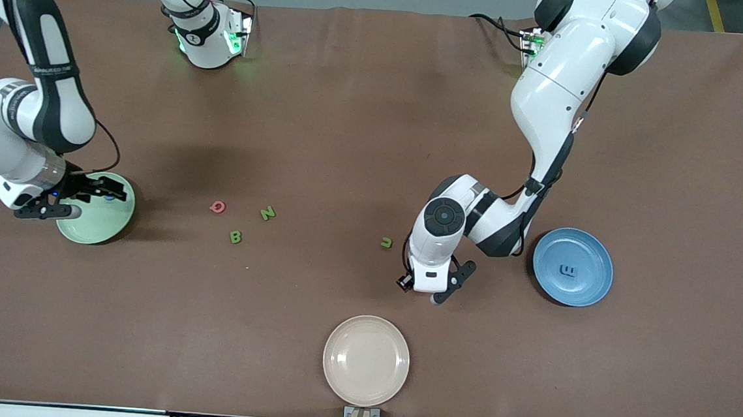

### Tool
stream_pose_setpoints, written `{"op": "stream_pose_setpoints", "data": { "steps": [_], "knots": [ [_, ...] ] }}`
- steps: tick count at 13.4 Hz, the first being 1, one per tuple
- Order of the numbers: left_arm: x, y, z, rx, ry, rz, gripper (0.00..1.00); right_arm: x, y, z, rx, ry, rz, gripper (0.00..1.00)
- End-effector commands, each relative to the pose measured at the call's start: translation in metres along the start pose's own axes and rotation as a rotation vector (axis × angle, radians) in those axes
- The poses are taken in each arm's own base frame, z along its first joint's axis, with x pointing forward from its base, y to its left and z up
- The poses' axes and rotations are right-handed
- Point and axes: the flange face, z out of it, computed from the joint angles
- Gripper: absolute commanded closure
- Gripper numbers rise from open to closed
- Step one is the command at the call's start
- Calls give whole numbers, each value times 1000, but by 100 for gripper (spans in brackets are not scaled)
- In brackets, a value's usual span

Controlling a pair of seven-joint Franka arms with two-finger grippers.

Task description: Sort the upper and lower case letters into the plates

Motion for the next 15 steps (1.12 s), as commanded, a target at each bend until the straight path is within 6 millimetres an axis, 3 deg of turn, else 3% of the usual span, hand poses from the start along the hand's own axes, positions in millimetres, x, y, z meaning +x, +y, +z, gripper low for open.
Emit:
{"op": "stream_pose_setpoints", "data": {
  "steps": [1,3,6,8,9,11,15],
  "knots": [
    [0,1,5,1,4,-2,85,2,-57,10,-12,-27,10,0],
    [1,0,4,6,5,-2,99,7,-95,16,-20,-33,7,0],
    [22,-1,-22,33,31,0,100,13,-145,38,-39,-5,25,0],
    [55,-13,-49,77,42,22,100,13,-161,60,-49,-8,65,0],
    [82,-23,-69,102,43,51,100,12,-164,71,-52,10,78,0],
    [129,-56,-94,177,31,118,100,10,-173,92,-56,-1,127,0],
    [210,-164,-100,272,-35,273,100,6,-193,111,-67,-13,170,0]
  ]
}}
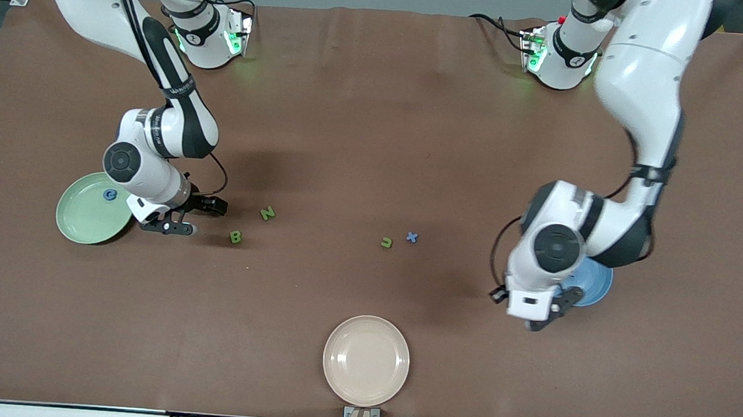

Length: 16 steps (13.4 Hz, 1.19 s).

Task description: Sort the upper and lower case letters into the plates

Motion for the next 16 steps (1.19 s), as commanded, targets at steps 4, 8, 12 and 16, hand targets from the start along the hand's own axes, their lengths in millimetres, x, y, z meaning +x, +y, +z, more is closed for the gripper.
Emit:
{"op": "stream_pose_setpoints", "data": {
  "steps": [4,8,12,16],
  "knots": [
    [25,-133,57,121,-74,103,99,-14,-11,15,-10,0,19,1],
    [31,-142,75,158,-70,119,0,-18,-10,24,-14,2,17,15],
    [13,-107,45,130,-46,135,0,-20,-17,26,-16,-1,2,34],
    [-68,-20,24,76,-76,19,0,-19,-16,29,-21,0,0,37]
  ]
}}
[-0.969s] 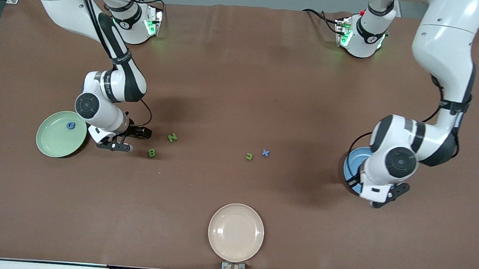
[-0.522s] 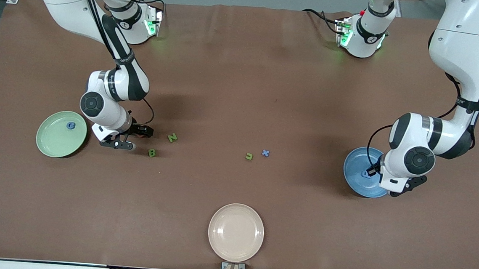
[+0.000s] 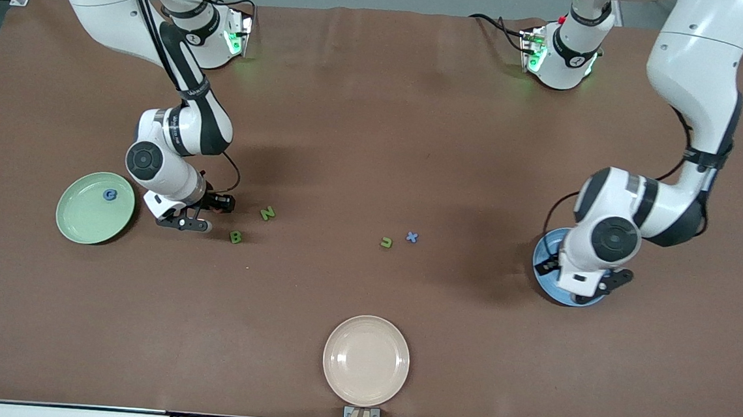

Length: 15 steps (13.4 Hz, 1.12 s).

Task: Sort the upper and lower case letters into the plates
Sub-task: 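Reach the left gripper to the x while the right gripper grasps pink G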

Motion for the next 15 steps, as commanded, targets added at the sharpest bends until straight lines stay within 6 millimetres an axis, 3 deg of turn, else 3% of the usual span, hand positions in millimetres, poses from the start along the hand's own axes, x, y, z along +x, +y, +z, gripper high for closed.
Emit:
{"op": "stream_pose_setpoints", "data": {
  "steps": [1,5,11,15],
  "knots": [
    [-54,54,-8,-23,-18,-48,0,-5,-5,9,-10,3,-1,37],
    [-124,119,3,-125,9,-131,0,-5,-7,15,-13,13,-8,43],
    [-189,173,27,-281,-17,-352,6,-4,-6,14,-11,20,-6,64],
    [-205,201,34,-301,-37,-428,19,-3,-4,17,-13,20,-3,75]
  ]
}}
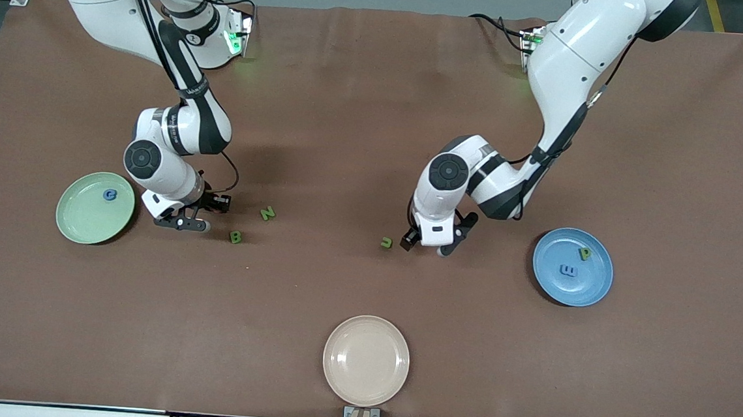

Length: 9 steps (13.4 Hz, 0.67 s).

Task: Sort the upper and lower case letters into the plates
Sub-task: 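Place the x on the blue plate while the right gripper places G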

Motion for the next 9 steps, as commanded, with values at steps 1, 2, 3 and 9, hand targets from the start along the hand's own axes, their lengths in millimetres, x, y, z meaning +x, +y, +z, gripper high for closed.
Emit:
{"op": "stream_pose_setpoints", "data": {
  "steps": [1,2,3,9],
  "knots": [
    [-2,14,8,-15,-2,-35,21,-3,-4,17,-11,9,-7,75],
    [-1,13,9,-14,0,-34,22,-2,-4,11,-8,14,-9,76],
    [0,13,11,-12,3,-36,24,2,-1,-4,1,36,-4,76],
    [2,11,20,1,3,-34,62,9,88,-69,1,-6,-36,77]
  ]
}}
